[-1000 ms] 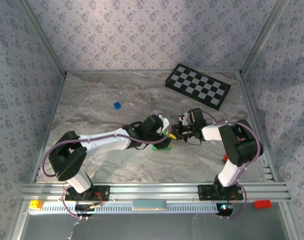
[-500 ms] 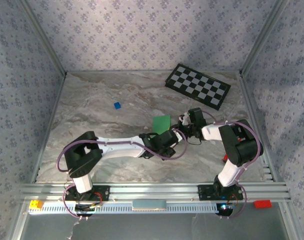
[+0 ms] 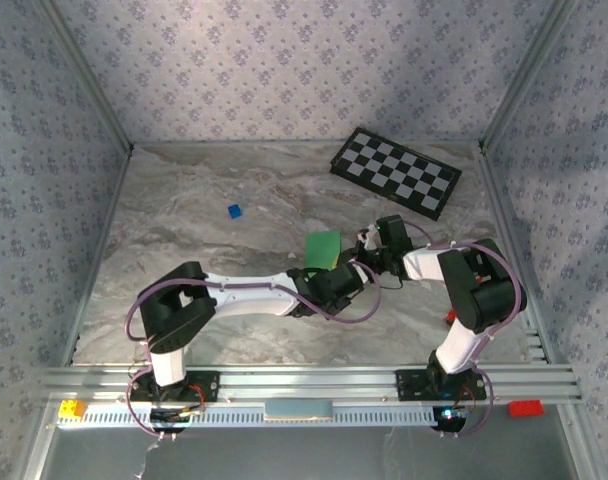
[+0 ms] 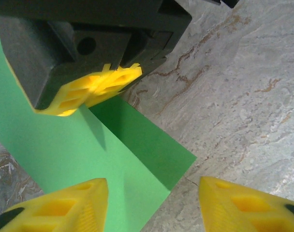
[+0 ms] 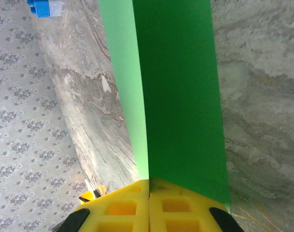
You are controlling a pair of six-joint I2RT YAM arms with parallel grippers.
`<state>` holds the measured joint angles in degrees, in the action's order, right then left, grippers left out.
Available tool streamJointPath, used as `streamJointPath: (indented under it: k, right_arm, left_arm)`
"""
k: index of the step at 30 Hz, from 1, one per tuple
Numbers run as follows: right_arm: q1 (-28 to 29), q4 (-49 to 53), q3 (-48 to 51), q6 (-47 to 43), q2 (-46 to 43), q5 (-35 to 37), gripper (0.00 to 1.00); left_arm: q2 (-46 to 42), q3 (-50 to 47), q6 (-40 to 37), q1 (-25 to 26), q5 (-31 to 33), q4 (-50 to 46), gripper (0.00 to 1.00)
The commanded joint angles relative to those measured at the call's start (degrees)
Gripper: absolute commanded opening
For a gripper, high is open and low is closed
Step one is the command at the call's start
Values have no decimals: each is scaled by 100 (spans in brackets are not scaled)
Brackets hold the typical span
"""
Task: Fold a paper plane with a square sheet of paper (pick it up from the middle)
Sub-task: Fold the triangle a second time at the center of the table.
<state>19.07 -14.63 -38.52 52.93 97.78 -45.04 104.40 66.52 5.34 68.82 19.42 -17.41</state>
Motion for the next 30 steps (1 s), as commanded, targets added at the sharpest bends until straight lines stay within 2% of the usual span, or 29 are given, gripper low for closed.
streamJointPath:
  k: [1, 5, 16, 19, 23, 25, 30]
  right_arm:
    - [-56, 222, -100, -139, -91, -119, 8]
    - [-72, 249, -83, -160, -113, -116, 8]
    - [-96, 295, -69, -200, -121, -79, 12]
    - [-113, 444, -72, -281, -180, 30, 15]
    - [-201, 850, -42, -467, -400, 391, 24]
    - [-322, 813, 93, -445, -598, 520, 32]
    - [-659, 945, 343, -531, -1108, 627, 37]
  left_arm:
    - [81, 149, -130, 48, 138, -84, 45]
    - [59, 116, -130, 52, 147, -97, 30]
    - [-40, 89, -6, 48, 150, -121, 0]
    - [-108, 148, 86, -3, 10, -209, 0]
    - [-402, 121, 417, -277, -655, -215, 0]
    - [-518, 83, 607, -501, -1220, -186, 0]
    - [-631, -86, 1131, -1064, -2597, 60, 0]
